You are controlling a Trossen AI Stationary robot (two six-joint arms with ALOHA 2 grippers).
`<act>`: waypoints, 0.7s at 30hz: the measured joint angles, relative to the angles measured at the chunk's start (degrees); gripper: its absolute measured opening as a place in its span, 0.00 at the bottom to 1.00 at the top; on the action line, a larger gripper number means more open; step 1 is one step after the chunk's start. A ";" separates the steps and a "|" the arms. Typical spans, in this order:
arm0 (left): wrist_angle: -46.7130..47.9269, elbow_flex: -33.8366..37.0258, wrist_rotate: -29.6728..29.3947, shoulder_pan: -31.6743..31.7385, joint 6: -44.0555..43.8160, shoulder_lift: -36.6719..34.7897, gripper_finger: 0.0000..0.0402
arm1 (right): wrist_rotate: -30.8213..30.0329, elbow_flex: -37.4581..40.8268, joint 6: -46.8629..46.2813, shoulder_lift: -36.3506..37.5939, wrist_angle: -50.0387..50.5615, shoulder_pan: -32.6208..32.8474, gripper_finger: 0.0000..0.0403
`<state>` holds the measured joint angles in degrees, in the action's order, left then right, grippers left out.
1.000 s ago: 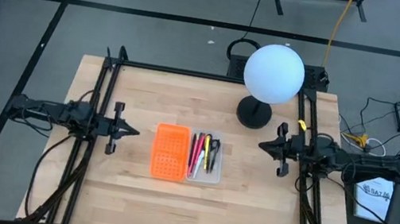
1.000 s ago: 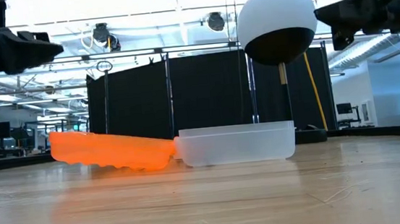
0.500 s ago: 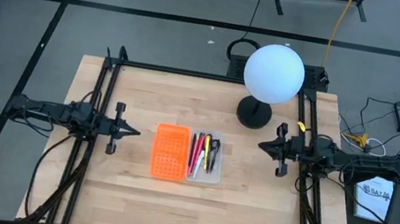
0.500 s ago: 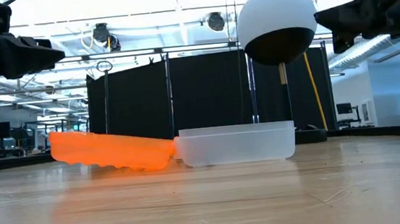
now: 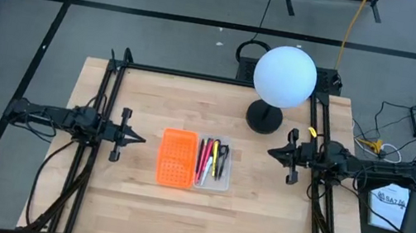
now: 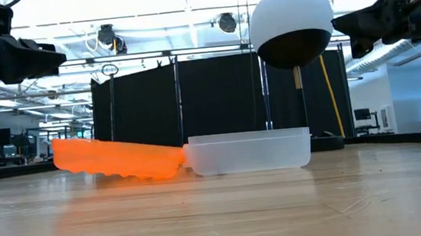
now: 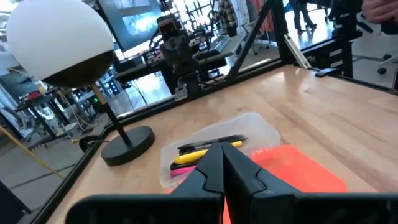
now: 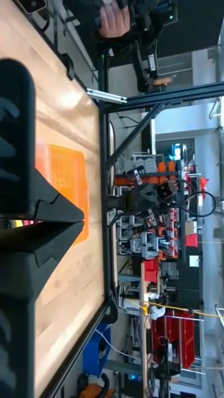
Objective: Pick & place school supplies into a supply box
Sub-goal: Return to home position
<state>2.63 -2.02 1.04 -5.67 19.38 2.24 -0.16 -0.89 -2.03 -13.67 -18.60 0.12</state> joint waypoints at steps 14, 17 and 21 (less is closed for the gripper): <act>0.02 0.00 -2.43 0.00 -1.90 2.01 0.06 | 0.13 0.02 -0.08 0.00 0.03 -0.04 0.00; -0.02 0.00 -2.45 0.00 -1.90 2.01 0.06 | 0.14 0.02 -0.09 0.00 0.03 -0.04 0.00; -0.17 0.00 -2.50 0.00 -1.90 2.01 0.06 | 0.15 0.02 -0.10 0.00 0.03 -0.04 0.00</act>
<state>2.46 -2.02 -1.46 -5.67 17.47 4.25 -0.01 -0.86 -2.13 -13.67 -18.57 0.08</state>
